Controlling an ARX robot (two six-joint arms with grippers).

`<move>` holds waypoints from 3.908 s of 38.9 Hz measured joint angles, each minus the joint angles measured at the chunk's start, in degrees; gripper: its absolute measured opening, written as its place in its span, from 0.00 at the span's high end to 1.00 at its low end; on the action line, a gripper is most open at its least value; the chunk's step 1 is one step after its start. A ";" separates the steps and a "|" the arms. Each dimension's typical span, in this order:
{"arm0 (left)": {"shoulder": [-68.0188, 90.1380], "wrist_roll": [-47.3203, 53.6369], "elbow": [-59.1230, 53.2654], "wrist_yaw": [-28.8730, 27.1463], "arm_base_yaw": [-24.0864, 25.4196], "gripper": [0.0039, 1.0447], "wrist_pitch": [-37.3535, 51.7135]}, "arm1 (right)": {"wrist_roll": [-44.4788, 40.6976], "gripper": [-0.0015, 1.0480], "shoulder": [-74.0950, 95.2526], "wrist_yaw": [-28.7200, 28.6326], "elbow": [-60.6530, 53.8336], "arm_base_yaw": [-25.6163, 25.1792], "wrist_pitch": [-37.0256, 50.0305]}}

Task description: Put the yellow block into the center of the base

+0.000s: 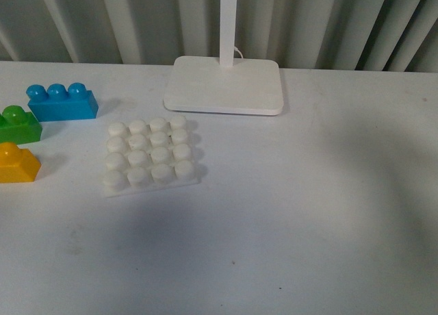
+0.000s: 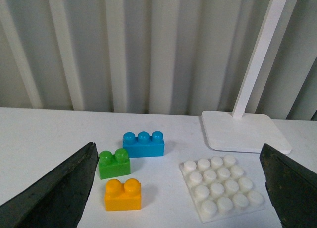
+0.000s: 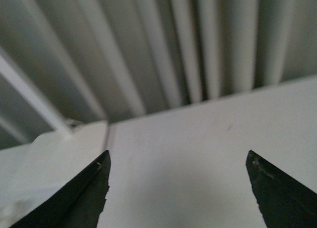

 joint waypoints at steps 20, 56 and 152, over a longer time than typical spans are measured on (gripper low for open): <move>0.00 0.00 0.00 -0.04 0.00 0.06 0.00 | -11.67 0.99 -28.46 10.34 -17.42 6.08 -3.19; 0.00 0.00 0.00 -0.04 0.00 0.06 0.00 | -11.69 0.99 -57.16 11.17 -17.75 8.31 -29.88; 112.65 12.02 23.76 1.57 8.79 0.06 56.19 | -11.78 0.09 -71.06 11.15 -17.70 8.31 -44.13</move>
